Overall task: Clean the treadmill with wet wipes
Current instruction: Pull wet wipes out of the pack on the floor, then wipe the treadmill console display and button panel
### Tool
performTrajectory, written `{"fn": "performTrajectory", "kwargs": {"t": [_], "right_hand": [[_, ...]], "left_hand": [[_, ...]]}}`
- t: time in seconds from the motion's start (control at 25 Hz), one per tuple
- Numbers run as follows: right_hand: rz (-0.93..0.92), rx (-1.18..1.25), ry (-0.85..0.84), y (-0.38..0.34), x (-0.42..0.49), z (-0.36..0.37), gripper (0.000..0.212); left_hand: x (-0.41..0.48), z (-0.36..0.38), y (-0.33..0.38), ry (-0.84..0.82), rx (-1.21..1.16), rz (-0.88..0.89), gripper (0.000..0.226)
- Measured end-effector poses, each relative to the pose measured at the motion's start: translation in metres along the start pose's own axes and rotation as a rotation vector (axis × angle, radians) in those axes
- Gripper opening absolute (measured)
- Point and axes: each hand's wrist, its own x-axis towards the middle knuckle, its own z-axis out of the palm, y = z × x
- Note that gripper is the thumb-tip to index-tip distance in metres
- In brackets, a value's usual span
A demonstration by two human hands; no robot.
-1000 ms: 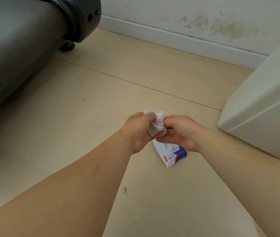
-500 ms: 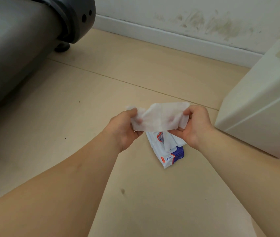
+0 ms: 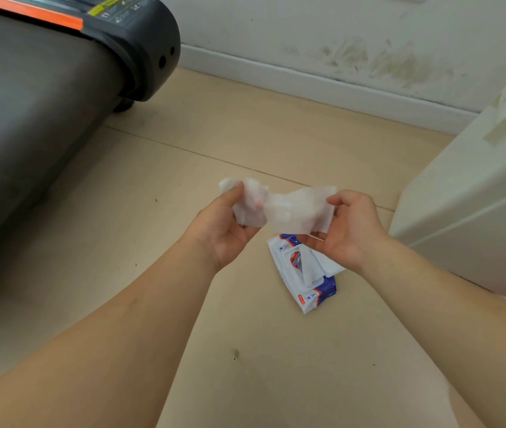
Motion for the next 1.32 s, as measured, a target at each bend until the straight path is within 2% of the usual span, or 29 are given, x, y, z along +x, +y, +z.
{"fn": "performTrajectory", "kwargs": {"t": [0.12,0.28,0.52,0.64,0.8,1.0,1.2,1.32], "right_hand": [[0.04,-0.025,-0.052,0.006,0.002,0.015,0.024],[0.032,0.004,0.08,-0.004,-0.015,0.033,0.024],[-0.001,0.03,0.197,-0.106,-0.155,0.108,0.004],[-0.027,-0.012,0.219,-0.164,-0.253,0.172,0.012],[-0.131,-0.303,0.017,-0.234,-0.405,0.289,0.01],[-0.198,-0.491,-0.214,-0.277,-0.57,0.467,0.013],[-0.195,-0.595,-0.377,-0.279,-0.645,0.581,0.022],[-0.263,-0.724,-0.42,-0.291,-0.644,0.628,0.029]], "left_hand": [[-0.007,0.007,0.005,-0.023,-0.014,-0.054,0.033],[-0.04,0.005,0.029,0.071,0.029,-0.035,0.036],[-0.205,0.071,0.132,0.175,-0.085,0.041,0.035],[-0.311,0.105,0.217,0.206,-0.167,0.161,0.033],[-0.457,0.133,0.337,0.214,0.027,0.229,0.038],[-0.604,0.129,0.48,0.167,0.121,0.301,0.043],[-0.671,0.119,0.56,0.25,0.031,0.392,0.026],[-0.672,0.129,0.603,0.295,0.185,0.448,0.055]]}}
